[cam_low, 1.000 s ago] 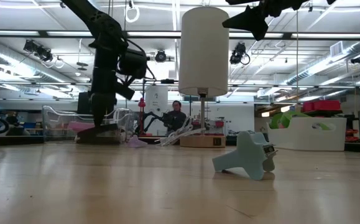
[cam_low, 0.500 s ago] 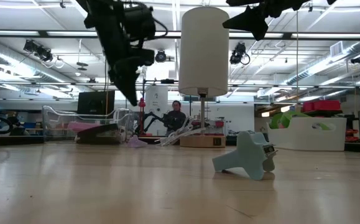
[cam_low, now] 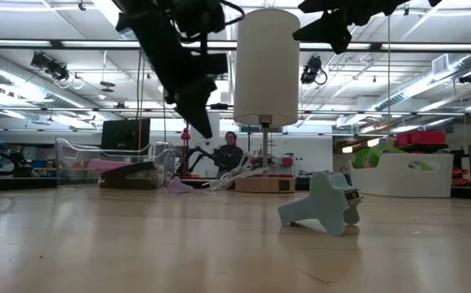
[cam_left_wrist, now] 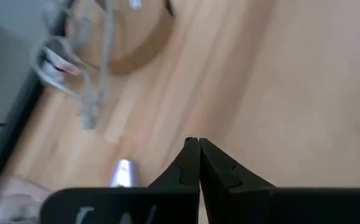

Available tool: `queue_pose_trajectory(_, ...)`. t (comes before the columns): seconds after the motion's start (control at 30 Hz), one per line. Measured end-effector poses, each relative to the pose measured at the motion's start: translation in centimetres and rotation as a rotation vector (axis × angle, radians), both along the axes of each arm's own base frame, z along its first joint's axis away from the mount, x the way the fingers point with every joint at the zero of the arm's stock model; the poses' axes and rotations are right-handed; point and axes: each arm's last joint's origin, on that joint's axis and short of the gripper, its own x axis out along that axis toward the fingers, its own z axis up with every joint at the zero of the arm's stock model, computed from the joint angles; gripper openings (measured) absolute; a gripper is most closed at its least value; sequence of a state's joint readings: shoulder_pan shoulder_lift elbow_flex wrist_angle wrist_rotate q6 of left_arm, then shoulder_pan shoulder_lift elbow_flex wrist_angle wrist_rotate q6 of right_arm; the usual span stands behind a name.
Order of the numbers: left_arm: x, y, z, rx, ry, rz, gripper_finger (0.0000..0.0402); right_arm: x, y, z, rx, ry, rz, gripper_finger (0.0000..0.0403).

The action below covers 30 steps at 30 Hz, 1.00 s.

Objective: Pick and place Stapler, Stapler remover, tape
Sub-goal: Put the violet staple remover into the bottom transparent bin

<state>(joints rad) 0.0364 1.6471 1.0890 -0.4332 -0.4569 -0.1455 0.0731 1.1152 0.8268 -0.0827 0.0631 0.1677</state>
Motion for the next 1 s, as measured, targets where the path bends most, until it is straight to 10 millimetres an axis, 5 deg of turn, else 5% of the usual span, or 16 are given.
queue_pose_trajectory(0.33, 3.7, 2.0, -1.3, 0.083, 0.113, 0.018, 0.0007, 0.0, 0.0, -0.1, -0.012, 0.014, 0.005, 0.0263)
queue_pose_trajectory(0.53, 3.7, 3.9, -1.3, 0.131, 0.217, 0.068, 0.0022, -0.1, 0.0, -0.2, -0.025, 0.028, 0.013, 0.0263)
queue_pose_trajectory(1.0, 2.6, 5.6, -0.4, 0.045, 0.354, 0.07, 0.0253, -1.3, 0.0, -2.1, -0.061, 0.254, 0.057, 0.0263)
